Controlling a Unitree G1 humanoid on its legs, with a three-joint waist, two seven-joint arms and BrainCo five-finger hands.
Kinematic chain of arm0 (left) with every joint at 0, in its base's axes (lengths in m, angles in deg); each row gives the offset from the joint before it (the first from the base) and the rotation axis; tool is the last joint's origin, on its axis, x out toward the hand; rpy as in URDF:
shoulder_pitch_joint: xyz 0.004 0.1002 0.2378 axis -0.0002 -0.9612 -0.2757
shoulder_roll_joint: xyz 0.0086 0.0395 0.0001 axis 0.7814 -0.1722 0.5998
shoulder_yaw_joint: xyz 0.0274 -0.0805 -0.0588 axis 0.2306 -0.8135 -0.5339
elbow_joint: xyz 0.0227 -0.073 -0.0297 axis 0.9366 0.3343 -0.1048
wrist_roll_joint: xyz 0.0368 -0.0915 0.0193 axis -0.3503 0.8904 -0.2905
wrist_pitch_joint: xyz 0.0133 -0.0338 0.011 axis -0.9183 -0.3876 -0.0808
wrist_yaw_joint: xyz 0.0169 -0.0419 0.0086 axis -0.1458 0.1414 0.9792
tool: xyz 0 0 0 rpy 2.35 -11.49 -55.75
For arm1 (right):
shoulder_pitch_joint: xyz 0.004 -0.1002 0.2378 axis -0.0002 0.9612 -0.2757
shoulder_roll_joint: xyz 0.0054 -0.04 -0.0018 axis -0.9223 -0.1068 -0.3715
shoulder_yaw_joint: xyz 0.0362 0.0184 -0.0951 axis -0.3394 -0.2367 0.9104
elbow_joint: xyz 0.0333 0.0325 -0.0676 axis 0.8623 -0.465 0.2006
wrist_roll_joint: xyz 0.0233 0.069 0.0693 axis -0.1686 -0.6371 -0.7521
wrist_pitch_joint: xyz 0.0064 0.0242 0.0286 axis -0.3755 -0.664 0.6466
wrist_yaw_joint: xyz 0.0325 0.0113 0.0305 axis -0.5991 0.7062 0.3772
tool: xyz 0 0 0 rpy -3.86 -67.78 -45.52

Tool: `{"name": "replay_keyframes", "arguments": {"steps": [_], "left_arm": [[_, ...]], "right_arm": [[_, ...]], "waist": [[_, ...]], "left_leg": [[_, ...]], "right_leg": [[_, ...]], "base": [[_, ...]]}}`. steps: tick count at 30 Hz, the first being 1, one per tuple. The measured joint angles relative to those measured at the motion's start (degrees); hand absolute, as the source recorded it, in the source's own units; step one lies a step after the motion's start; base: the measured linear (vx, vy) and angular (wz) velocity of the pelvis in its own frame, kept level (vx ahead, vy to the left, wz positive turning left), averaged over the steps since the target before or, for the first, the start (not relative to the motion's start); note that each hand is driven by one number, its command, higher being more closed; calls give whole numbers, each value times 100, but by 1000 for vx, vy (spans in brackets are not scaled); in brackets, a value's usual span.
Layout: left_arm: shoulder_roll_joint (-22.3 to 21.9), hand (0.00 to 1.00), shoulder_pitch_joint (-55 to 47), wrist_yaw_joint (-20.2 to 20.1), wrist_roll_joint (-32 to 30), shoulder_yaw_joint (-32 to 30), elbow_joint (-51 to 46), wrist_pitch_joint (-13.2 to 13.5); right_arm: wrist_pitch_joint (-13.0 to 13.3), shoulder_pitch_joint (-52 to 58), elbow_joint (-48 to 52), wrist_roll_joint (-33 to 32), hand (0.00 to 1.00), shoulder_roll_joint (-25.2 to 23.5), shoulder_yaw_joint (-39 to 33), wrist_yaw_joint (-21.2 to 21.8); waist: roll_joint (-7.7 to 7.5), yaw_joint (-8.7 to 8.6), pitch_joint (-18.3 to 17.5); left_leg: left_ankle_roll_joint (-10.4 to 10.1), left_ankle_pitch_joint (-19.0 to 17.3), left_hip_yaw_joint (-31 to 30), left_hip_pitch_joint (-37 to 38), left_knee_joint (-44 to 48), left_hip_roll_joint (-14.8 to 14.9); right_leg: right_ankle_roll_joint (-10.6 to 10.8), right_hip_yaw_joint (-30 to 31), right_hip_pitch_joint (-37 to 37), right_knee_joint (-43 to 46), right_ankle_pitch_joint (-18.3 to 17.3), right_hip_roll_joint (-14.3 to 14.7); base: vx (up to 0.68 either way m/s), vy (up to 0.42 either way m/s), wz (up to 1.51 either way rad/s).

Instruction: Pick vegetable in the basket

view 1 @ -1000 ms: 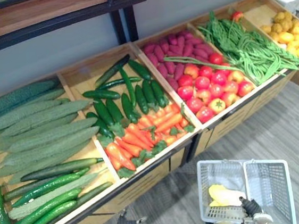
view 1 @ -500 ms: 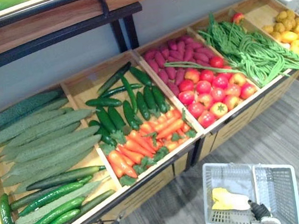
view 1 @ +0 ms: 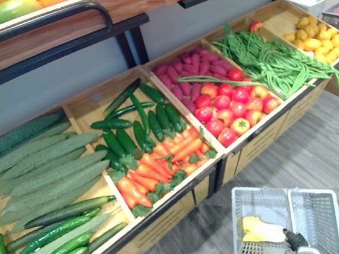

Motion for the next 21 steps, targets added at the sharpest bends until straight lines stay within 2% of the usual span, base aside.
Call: {"name": "replay_keyframes", "arguments": {"steps": [11,16,19,21], "left_arm": [[-82,0,137,-24,671,27,165,46],[-86,0,170,-14,899,396,64,130],[-115,0,140,7,910,795,-373,149],[-234,0,-107,50,1023,1246,-1368,251]], "right_arm": [[-8,-44,-153,-5,100,82,194,76],[1,-39,-149,-4,100,86,230,35],[0,-33,-139,-4,100,85,255,20],[1,-25,-87,-3,100,86,379,-20]], "waist": [[-17,1,-34],[-33,-1,-27],[-43,-8,-20],[-32,-8,-27]], "left_leg": [[1,1,-16,44,-11,-28],[2,1,-47,42,-9,-35],[5,3,-146,-2,-4,-34],[7,5,-163,-48,-2,-31]], "right_leg": [[6,-19,23,-3,4,-26],[15,-52,25,-5,9,-40],[15,-125,21,-26,8,-48],[15,-143,1,-5,9,-51]], "base": [[-32,-35,0],[-55,-45,3],[-44,-46,11],[-20,-52,5]]}}
